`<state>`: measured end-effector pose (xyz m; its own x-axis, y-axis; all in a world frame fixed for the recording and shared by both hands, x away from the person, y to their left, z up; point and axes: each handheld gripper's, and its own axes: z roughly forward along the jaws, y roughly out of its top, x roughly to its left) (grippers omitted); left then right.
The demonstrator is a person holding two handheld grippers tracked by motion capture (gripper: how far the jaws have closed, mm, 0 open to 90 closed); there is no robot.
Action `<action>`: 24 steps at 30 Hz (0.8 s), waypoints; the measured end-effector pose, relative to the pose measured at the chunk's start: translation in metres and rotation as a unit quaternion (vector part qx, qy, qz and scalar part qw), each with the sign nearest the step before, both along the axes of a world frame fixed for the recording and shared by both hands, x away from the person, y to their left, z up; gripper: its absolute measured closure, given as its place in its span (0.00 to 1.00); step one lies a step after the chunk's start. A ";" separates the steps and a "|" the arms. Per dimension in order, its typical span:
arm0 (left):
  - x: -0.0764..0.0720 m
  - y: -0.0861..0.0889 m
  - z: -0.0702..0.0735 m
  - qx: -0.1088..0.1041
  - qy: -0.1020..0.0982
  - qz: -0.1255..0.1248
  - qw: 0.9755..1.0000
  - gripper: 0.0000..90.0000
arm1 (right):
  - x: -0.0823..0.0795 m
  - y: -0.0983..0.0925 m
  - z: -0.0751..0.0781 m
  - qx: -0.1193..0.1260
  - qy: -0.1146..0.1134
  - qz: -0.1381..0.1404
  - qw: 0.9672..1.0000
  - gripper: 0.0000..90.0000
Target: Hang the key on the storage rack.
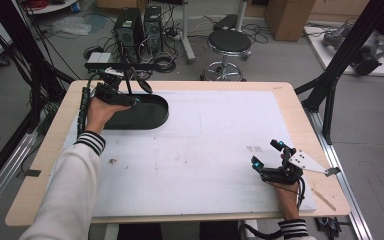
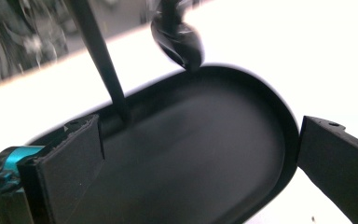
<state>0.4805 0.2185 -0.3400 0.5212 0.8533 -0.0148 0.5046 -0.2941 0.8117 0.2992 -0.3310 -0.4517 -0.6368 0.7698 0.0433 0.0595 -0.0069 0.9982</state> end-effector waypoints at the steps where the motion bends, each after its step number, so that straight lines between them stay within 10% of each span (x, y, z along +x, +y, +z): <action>1: -0.005 0.001 0.001 -0.002 -0.008 -0.002 1.000 0.02 | -0.001 0.001 0.000 -0.002 0.003 0.000 1.000 0.00; 9: -0.051 0.018 -0.001 -0.038 -0.063 -0.019 0.997 0.02 | -0.001 0.001 0.000 -0.004 0.000 -0.001 1.000 0.00; 24: -0.152 0.070 -0.043 -0.115 -0.128 -0.062 0.983 0.02 | -0.003 0.001 -0.001 -0.004 -0.009 -0.001 1.000 0.00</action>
<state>0.3284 0.2880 -0.3829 0.6329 0.7723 -0.0545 0.2477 -0.1352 0.9594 0.2964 -0.3298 -0.4525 -0.6362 0.7711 0.0266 0.0422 0.0003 0.9991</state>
